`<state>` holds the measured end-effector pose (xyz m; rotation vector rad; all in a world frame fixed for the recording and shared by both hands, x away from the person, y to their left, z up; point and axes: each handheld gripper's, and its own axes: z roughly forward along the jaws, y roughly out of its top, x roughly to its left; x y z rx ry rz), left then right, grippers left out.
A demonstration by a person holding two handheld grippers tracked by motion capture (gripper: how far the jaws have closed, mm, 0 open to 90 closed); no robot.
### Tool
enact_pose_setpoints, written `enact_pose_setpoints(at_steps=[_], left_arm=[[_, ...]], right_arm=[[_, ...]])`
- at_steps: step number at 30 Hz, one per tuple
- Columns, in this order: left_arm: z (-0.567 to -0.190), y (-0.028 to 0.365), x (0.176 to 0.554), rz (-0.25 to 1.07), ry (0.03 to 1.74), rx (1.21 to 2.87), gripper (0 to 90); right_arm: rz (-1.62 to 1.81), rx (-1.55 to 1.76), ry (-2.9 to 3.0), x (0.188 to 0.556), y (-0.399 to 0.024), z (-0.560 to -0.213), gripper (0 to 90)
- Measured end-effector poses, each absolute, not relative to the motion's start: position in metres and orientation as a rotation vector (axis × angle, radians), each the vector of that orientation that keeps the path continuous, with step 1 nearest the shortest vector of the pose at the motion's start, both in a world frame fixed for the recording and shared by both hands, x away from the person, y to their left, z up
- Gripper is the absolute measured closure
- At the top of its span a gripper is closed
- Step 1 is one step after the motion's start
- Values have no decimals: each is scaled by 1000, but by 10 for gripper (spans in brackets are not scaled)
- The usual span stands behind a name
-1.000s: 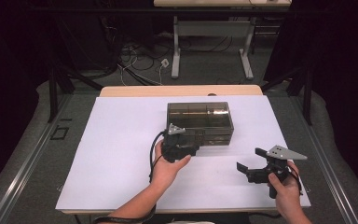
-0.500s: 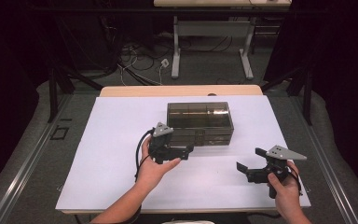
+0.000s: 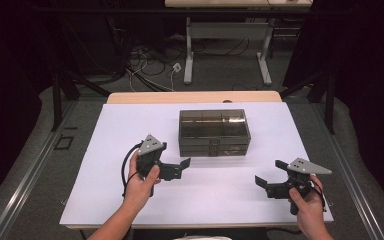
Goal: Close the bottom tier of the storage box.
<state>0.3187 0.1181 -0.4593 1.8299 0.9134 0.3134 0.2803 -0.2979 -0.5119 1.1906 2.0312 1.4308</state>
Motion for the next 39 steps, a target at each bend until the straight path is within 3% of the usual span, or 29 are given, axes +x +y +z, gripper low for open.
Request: enact_pose_setpoints(at_steps=[29,39], left_arm=[[-484,224,281,450,1017,1795,2],[-505,251,279,415,1085,1724,2]], right_arm=[[1432,1207,2018,281,-301,-512,0],[1420,1210,2024,284,-300,-514,0]])
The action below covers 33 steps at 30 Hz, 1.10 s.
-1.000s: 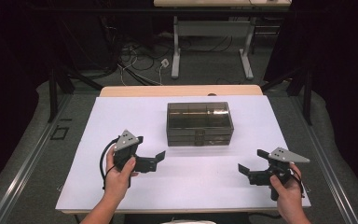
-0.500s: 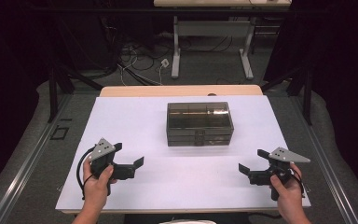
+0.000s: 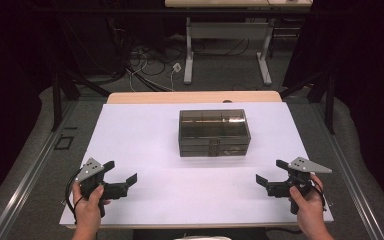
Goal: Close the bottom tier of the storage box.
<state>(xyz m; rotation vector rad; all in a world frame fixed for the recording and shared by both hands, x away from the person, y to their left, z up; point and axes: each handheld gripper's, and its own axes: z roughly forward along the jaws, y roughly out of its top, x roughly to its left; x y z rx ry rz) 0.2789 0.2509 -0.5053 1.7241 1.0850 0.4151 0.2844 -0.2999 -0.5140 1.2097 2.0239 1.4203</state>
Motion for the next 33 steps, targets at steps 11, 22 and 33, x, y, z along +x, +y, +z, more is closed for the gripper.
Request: enact_pose_setpoints(at_steps=[11,22,33], left_arm=[[-522,275,285,440,1145,1727,2],[-536,285,292,416,1237,1715,2],[-538,286,295,415,1271,1708,2]], right_arm=[[1395,1225,2044,286,-298,-518,0],[1380,1221,2058,289,-295,-523,0],[1365,1225,2065,289,-296,-525,0]])
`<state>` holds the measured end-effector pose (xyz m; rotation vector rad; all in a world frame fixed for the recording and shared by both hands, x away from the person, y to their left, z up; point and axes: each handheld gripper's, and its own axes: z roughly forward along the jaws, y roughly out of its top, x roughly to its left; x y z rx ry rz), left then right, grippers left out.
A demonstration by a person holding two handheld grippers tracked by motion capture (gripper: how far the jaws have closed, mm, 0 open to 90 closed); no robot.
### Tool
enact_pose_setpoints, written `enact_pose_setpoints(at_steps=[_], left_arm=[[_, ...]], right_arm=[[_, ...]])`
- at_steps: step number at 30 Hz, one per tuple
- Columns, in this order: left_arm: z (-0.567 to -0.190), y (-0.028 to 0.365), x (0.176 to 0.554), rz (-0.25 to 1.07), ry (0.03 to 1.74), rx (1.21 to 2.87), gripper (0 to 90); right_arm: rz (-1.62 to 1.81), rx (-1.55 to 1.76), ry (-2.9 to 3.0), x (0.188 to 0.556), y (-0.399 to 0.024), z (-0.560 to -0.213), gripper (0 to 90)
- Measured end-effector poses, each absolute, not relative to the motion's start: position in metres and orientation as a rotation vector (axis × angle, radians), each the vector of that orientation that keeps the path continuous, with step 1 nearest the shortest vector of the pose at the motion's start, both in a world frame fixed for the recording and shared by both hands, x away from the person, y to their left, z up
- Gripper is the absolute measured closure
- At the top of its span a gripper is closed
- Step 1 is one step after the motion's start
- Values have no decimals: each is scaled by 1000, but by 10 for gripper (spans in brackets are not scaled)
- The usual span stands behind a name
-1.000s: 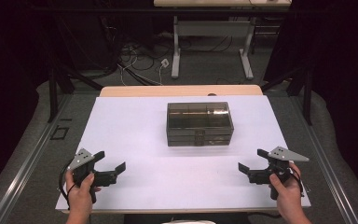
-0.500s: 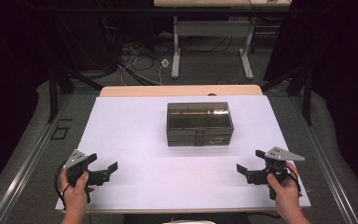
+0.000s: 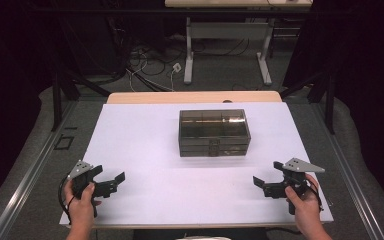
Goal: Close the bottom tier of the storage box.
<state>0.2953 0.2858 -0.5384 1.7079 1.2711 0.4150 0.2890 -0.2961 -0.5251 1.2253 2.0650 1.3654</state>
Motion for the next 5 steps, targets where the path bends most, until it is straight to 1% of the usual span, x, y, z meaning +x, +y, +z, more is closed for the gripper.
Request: enact_pose_setpoints(at_steps=[5], left_arm=[[-537,285,295,411,1275,1705,2]], right_arm=[[1359,1245,2060,290,-298,-526,0]])
